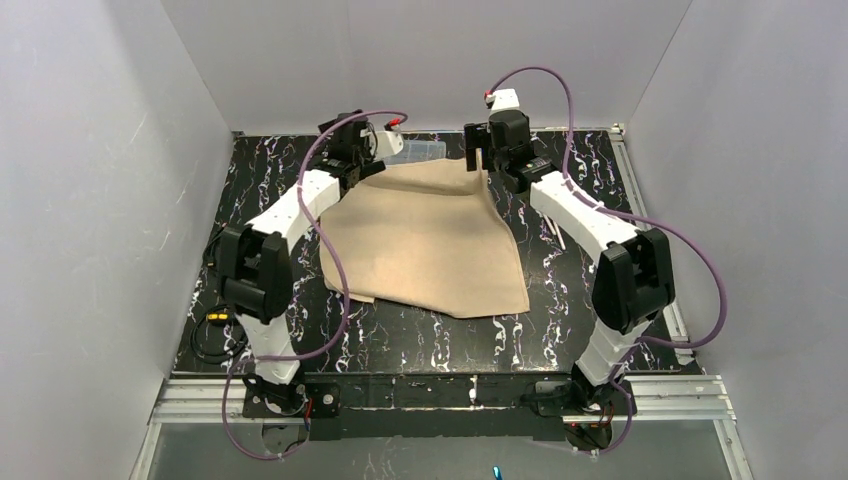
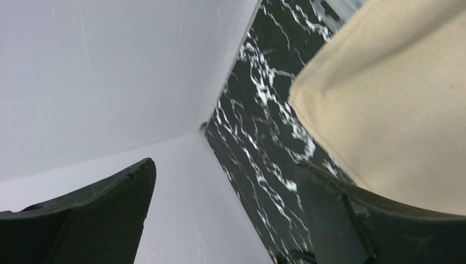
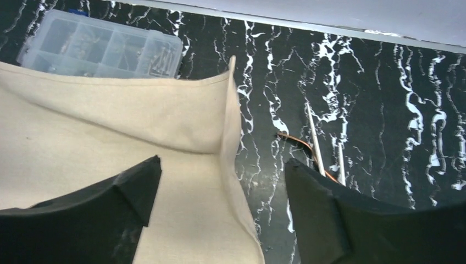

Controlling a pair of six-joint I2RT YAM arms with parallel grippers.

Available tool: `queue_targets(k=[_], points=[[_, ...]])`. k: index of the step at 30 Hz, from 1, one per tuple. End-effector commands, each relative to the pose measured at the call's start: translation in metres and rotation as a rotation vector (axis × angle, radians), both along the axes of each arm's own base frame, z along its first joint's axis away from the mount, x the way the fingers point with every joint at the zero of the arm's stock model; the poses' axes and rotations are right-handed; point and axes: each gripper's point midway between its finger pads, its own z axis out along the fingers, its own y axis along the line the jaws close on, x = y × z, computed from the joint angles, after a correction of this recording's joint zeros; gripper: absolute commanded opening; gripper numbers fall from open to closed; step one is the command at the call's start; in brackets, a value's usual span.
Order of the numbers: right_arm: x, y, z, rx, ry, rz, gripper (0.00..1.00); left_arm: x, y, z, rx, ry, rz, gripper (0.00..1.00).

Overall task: Fold the napkin into a case and place the utensils inside
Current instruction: Flatten out the crumpled napkin at the center of the board, then pick up the flattened napkin from the center of the board.

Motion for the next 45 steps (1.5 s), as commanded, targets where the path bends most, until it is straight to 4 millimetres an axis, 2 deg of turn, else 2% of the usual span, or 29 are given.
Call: queue_targets(k=[1,3,4,5,8,11,13,15,18,21,23,26,30,34,35,41,45], points=[[-0.019,-0.019,0.04,0.023,-0.052,-0.071,0.98,-0.054,0.018,0.064,-0.118,-0.066,0.054,0.98],[-0.041,-0.017,0.048,0.003,-0.048,-0.06,0.99,-0.089,0.014,0.07,-0.203,0.02,0.025,0.98],[-0.053,-0.017,0.05,-0.012,-0.038,-0.056,0.99,-0.118,0.009,0.073,-0.261,0.096,-0.019,0.98],[-0.067,-0.014,0.05,-0.024,-0.022,-0.043,0.99,-0.147,0.002,0.066,-0.306,0.196,-0.066,0.98],[-0.113,-0.006,0.03,0.0,0.086,-0.001,0.97,-0.245,-0.017,0.024,-0.387,0.504,-0.261,0.91],[-0.157,-0.002,-0.005,0.054,0.224,0.036,0.95,-0.324,-0.011,-0.034,-0.319,0.725,-0.376,0.83],[-0.182,0.0,-0.025,0.095,0.296,0.064,0.94,-0.365,0.001,-0.074,-0.239,0.828,-0.429,0.78],[-0.201,0.003,-0.042,0.123,0.339,0.097,0.93,-0.385,0.006,-0.096,-0.186,0.856,-0.468,0.74],[-0.212,0.01,-0.063,0.141,0.387,0.136,0.91,-0.387,0.004,-0.116,-0.118,0.829,-0.514,0.69],[-0.205,0.028,-0.069,0.159,0.413,0.18,0.89,-0.38,-0.004,-0.128,-0.054,0.803,-0.557,0.6],[-0.194,0.041,-0.077,0.151,0.429,0.198,0.88,-0.37,-0.012,-0.133,-0.028,0.773,-0.582,0.54],[-0.176,0.058,-0.078,0.146,0.417,0.224,0.87,-0.357,-0.026,-0.137,-0.03,0.719,-0.621,0.53],[-0.152,0.079,-0.089,0.131,0.423,0.253,0.85,-0.357,-0.032,-0.151,0.006,0.746,-0.68,0.49],[-0.129,0.097,-0.093,0.151,0.41,0.274,0.82,-0.358,-0.03,-0.167,0.075,0.804,-0.728,0.32],[-0.124,0.1,-0.093,0.16,0.406,0.277,0.82,-0.356,-0.032,-0.169,0.081,0.81,-0.731,0.3],[-0.098,0.113,-0.101,0.201,0.406,0.292,0.8,-0.338,-0.047,-0.174,0.079,0.809,-0.736,0.27],[-0.086,0.117,-0.105,0.214,0.4,0.296,0.81,-0.33,-0.048,-0.178,0.102,0.809,-0.722,0.26]])
